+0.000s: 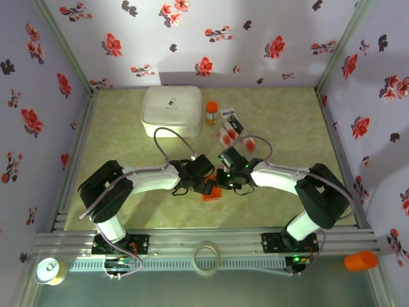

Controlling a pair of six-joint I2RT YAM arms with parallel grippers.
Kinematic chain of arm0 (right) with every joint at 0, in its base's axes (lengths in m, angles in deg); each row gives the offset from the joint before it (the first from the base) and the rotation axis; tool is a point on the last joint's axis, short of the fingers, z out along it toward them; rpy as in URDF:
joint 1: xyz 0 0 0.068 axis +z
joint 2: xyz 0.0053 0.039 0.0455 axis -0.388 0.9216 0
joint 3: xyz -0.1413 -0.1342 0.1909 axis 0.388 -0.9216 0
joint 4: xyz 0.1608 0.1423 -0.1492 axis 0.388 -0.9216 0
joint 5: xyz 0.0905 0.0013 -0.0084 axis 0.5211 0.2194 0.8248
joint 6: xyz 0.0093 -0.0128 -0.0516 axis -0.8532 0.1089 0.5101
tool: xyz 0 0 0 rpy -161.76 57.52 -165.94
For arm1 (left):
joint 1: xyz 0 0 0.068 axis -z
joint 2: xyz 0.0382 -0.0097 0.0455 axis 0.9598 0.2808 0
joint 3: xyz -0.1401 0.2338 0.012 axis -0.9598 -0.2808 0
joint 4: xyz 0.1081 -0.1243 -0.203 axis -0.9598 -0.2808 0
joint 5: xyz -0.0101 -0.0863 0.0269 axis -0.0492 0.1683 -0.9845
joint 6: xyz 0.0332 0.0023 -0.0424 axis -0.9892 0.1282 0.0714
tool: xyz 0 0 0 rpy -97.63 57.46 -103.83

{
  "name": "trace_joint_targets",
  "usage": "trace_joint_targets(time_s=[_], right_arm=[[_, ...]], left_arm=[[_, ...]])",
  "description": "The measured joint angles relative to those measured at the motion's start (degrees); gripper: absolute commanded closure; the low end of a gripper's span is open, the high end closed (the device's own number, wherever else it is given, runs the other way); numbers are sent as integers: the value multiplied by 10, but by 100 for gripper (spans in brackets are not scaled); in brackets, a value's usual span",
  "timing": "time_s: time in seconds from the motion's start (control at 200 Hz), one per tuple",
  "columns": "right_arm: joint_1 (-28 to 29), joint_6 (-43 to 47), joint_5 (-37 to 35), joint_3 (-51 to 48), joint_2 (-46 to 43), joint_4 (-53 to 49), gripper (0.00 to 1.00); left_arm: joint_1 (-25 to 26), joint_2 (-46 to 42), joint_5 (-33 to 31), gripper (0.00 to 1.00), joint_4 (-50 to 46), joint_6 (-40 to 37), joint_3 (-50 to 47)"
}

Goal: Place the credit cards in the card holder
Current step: Close the button on the card holder.

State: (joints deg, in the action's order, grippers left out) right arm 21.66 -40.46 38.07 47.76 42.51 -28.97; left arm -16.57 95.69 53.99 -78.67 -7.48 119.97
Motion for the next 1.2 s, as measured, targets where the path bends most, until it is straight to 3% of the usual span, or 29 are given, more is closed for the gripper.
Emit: trace_joint_targets(time_s=[0.595,1.2], right_arm=[[5,-13,-3,-38,-16,55,100],[54,-35,-87,-87,-34,123,100]], left_arm=[[0,1,0,0,1,0,0],[-4,-1,6,0,-3,5,-1]])
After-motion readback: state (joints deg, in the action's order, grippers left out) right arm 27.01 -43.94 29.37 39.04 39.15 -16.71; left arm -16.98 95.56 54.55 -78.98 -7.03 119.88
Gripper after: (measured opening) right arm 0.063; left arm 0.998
